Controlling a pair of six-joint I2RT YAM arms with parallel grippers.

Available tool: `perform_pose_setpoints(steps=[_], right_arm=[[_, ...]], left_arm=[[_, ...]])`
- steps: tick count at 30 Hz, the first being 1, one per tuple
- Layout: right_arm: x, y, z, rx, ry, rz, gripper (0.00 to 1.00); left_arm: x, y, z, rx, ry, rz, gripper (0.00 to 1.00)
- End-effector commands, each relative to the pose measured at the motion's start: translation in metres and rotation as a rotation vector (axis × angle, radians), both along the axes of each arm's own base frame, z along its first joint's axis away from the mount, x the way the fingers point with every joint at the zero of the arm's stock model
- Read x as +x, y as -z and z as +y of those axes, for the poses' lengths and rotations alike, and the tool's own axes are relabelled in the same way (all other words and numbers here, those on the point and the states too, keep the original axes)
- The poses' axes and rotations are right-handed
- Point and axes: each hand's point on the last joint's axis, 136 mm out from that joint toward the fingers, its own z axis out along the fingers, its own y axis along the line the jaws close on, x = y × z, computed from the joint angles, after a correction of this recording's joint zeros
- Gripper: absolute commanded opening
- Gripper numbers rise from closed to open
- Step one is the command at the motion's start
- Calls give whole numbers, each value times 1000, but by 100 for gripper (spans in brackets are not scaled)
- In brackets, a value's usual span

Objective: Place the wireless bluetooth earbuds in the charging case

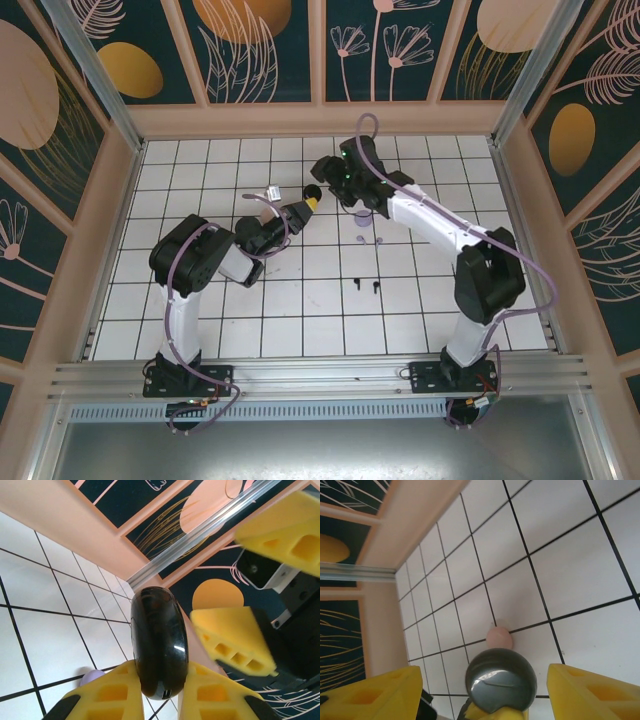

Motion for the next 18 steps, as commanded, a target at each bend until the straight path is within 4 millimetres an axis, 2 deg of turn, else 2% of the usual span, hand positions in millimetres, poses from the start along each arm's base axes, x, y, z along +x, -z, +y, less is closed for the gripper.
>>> perform_pose_setpoints(steps=[1, 5, 8, 10, 14, 18], right_arm=[[-5, -21, -15, -9, -22, -82, 67], [-15, -23, -34, -43, -50, -144, 68], [-19, -21, -60, -62, -73, -214, 68], [-24, -23, -69, -68, -139, -287, 68], [-47, -28, -74, -120, -344, -465, 68], [-72, -30, -67, -123, -523, -554, 67]], left_arm=[[-13, -54, 4, -101, 30, -184, 0], [-20, -56, -4, -70, 88, -177, 0], [-28, -56, -13, -19, 156, -171, 0], [-32, -57, -17, 14, 197, -175, 0], [-46, -59, -29, 83, 313, -181, 0], [-58, -58, -37, 130, 415, -169, 0]])
